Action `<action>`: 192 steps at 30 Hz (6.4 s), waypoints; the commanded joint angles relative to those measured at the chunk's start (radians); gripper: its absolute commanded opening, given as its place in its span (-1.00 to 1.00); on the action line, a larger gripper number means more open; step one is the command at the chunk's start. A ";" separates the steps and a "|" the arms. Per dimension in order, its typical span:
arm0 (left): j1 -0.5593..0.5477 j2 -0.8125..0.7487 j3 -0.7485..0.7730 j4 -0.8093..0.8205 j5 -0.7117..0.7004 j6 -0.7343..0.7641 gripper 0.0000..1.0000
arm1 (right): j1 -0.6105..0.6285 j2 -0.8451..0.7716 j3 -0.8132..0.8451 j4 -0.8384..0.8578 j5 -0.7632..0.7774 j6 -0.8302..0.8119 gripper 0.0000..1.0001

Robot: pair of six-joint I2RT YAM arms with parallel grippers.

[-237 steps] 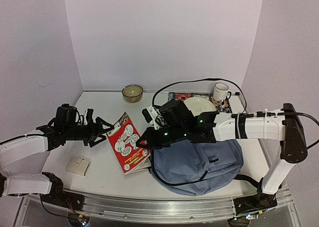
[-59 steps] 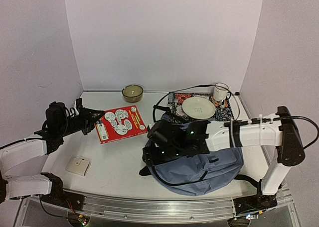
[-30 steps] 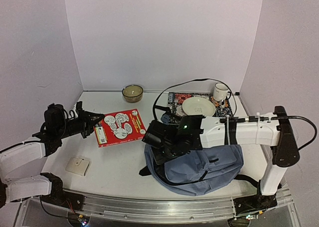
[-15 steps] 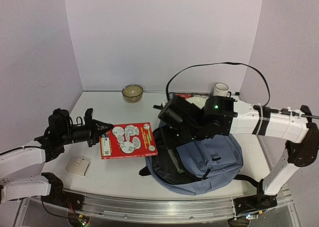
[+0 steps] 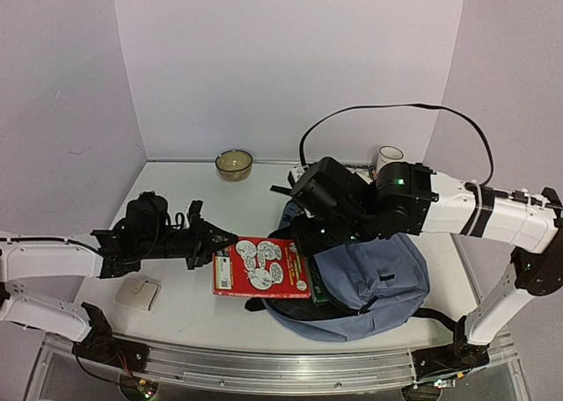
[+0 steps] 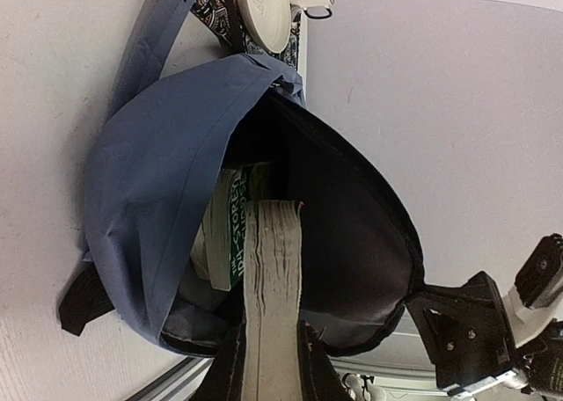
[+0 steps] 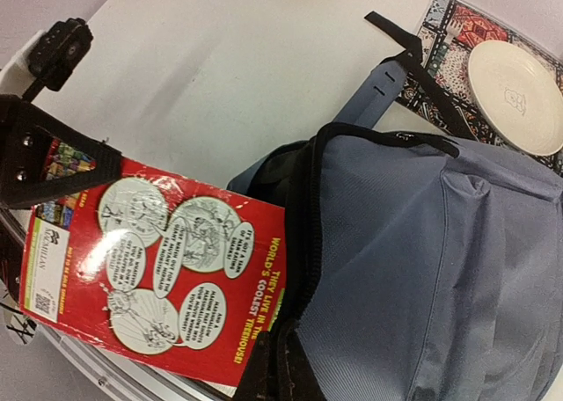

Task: Pack the student bag
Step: Place the book in the largest pocket of the bag, then place the student bag in the largest pocket of the bag, then hold the largest pocket of the bag at the center of the board, then grab the largest pocket of the student bag.

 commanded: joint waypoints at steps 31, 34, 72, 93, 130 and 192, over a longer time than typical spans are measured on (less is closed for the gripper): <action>-0.276 0.673 0.417 0.416 -0.350 -0.081 -1.00 | 0.004 0.004 0.025 0.201 -0.030 -0.071 -1.00; -0.292 0.681 0.397 0.437 -0.369 -0.065 -1.00 | 0.004 -0.008 0.012 0.202 -0.019 -0.073 -1.00; -0.303 0.603 0.334 0.291 -0.462 0.094 -0.91 | -0.006 0.009 -0.037 0.226 -0.001 -0.061 -1.00; -0.302 0.288 0.152 0.116 -0.700 0.283 0.18 | -0.018 0.106 0.034 0.242 -0.027 -0.092 -1.00; -0.343 -0.006 0.250 -0.491 -0.679 0.520 0.56 | -0.104 -0.005 -0.218 0.268 -0.103 0.010 0.20; -0.782 0.622 0.459 -0.101 -1.041 0.912 0.24 | -0.175 -0.113 -0.439 0.390 -0.325 0.135 -1.00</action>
